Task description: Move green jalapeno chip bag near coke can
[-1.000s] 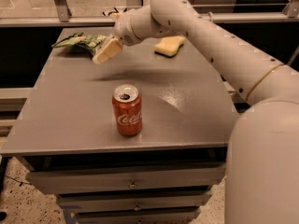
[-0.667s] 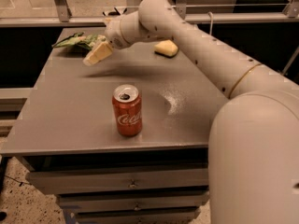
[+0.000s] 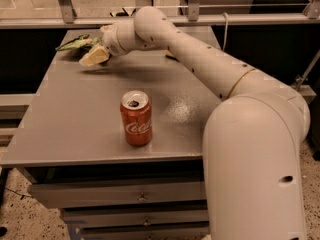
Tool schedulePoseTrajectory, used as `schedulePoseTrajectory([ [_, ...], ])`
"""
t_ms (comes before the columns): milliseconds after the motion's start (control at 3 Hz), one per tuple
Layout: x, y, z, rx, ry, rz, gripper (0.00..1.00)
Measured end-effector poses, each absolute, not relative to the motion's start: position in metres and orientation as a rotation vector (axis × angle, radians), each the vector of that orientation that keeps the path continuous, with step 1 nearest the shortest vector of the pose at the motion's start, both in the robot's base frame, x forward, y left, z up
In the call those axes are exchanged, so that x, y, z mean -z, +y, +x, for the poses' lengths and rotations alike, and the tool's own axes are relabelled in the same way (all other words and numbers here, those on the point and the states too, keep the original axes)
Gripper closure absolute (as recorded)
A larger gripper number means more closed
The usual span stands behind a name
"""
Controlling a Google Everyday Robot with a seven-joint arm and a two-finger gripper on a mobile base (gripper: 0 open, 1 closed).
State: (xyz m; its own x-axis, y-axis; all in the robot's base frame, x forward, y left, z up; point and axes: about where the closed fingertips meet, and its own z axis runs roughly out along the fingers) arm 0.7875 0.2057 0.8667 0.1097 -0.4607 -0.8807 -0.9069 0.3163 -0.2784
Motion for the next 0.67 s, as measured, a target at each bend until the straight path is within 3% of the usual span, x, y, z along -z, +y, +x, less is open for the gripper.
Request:
schedulePoseTrajectory([
  [667, -0.8664, 0.2118, 0.7975, -0.509, 1.519, -1.234, 0.64],
])
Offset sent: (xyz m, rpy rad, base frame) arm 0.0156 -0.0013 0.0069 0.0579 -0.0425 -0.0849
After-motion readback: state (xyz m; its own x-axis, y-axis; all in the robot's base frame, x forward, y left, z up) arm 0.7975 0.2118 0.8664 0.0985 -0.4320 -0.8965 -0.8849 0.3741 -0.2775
